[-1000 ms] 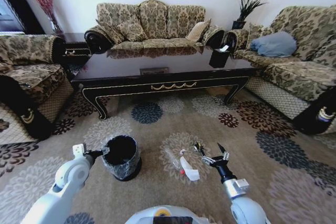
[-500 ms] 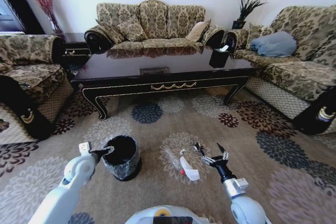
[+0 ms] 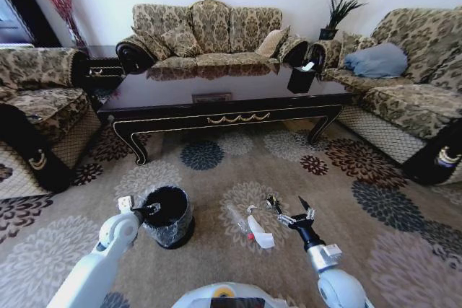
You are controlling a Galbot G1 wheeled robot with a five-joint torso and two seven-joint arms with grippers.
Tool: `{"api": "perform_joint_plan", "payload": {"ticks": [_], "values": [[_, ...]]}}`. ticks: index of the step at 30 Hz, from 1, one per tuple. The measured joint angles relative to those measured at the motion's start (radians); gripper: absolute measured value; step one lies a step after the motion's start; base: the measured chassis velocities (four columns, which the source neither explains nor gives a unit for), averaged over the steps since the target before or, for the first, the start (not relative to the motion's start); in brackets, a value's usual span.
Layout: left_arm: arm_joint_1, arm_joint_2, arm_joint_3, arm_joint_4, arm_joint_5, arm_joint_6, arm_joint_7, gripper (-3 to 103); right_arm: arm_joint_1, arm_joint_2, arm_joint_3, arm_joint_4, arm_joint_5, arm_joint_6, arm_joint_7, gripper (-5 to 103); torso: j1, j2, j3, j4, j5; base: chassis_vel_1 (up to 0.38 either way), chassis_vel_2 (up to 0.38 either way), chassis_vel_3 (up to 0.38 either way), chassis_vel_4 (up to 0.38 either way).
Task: Move to the front of the table and pick up the trash from the floor, then place it into the trash bin.
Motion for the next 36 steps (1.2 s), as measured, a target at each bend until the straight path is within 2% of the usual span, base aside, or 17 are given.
{"api": "perform_joint_plan", "payload": {"ticks": [2, 4, 7, 8, 9, 11, 14, 16, 17, 27, 33, 36], "values": [[0.000, 0.000, -0.001, 0.001, 0.000, 0.000, 0.004, 62, 0.001, -0.001, 0.000, 0.000, 0.001, 0.000, 0.001, 100, 0.000, 0.000, 0.000, 0.0000, 0.0000, 0.000, 0.000, 0.000, 0.000], [0.003, -0.003, -0.006, 0.003, 0.004, -0.001, 0.013, 51, 0.003, -0.001, 0.000, 0.000, 0.003, 0.000, 0.002, 100, 0.000, 0.000, 0.000, 0.0000, 0.0002, 0.000, 0.000, 0.000, 0.000], [0.005, -0.006, -0.011, 0.003, 0.005, -0.001, 0.012, 45, 0.003, -0.001, -0.001, 0.000, 0.003, 0.000, 0.003, 100, 0.000, 0.000, 0.000, 0.0000, 0.0002, 0.000, 0.000, 0.000, 0.000], [0.010, -0.007, -0.016, 0.003, 0.005, -0.002, 0.011, 35, 0.003, -0.001, -0.001, 0.000, 0.003, 0.000, 0.004, 100, 0.000, 0.000, 0.000, 0.0001, 0.0002, 0.000, 0.000, 0.000, 0.000], [0.013, -0.007, -0.018, 0.003, 0.005, -0.003, 0.010, 30, 0.003, -0.001, -0.001, 0.000, 0.003, 0.000, 0.004, 100, 0.000, 0.000, 0.000, 0.0001, 0.0002, 0.000, 0.000, 0.000, 0.000], [0.016, -0.007, -0.021, 0.002, 0.004, -0.004, 0.010, 30, 0.002, -0.001, -0.001, 0.000, 0.003, 0.000, 0.005, 100, 0.000, 0.000, 0.000, 0.0001, 0.0002, 0.000, 0.000, 0.000, 0.000], [0.028, -0.006, -0.029, 0.002, 0.004, -0.005, 0.009, 14, 0.002, 0.000, 0.000, -0.001, 0.003, 0.000, 0.007, 100, 0.000, 0.000, 0.000, 0.0001, 0.0004, 0.000, 0.000, 0.000, 0.000], [0.031, -0.007, -0.030, 0.002, 0.005, -0.006, 0.009, 14, 0.002, 0.001, 0.000, -0.001, 0.002, 0.000, 0.007, 100, 0.000, 0.000, 0.000, 0.0001, 0.0006, 0.000, 0.000, 0.000, 0.000], [0.042, -0.008, -0.033, 0.000, 0.008, -0.006, 0.010, 4, 0.001, 0.001, 0.000, -0.002, 0.002, 0.000, 0.007, 100, 0.000, 0.000, 0.000, -0.0001, 0.0008, 0.000, 0.000, 0.000, 0.000], [0.067, -0.007, -0.045, -0.009, 0.022, -0.007, 0.016, 4, 0.006, -0.002, -0.002, -0.007, 0.010, 0.000, 0.013, 100, 0.000, 0.000, 0.000, -0.0003, 0.0000, 0.000, 0.000, 0.000, 0.000], [0.079, 0.035, -0.051, -0.050, 0.006, 0.006, -0.005, 3, 0.034, -0.022, -0.003, -0.030, 0.005, -0.010, 0.036, 100, 0.000, 0.000, 0.000, 0.0000, -0.0018, 0.000, 0.000, 0.000, 0.000], [0.083, 0.061, -0.059, -0.078, -0.016, 0.006, -0.021, 3, 0.051, -0.038, -0.002, -0.047, -0.020, -0.020, 0.045, 100, 0.000, 0.000, 0.000, -0.0002, -0.0012, 0.000, 0.000, 0.000, 0.000]]}}
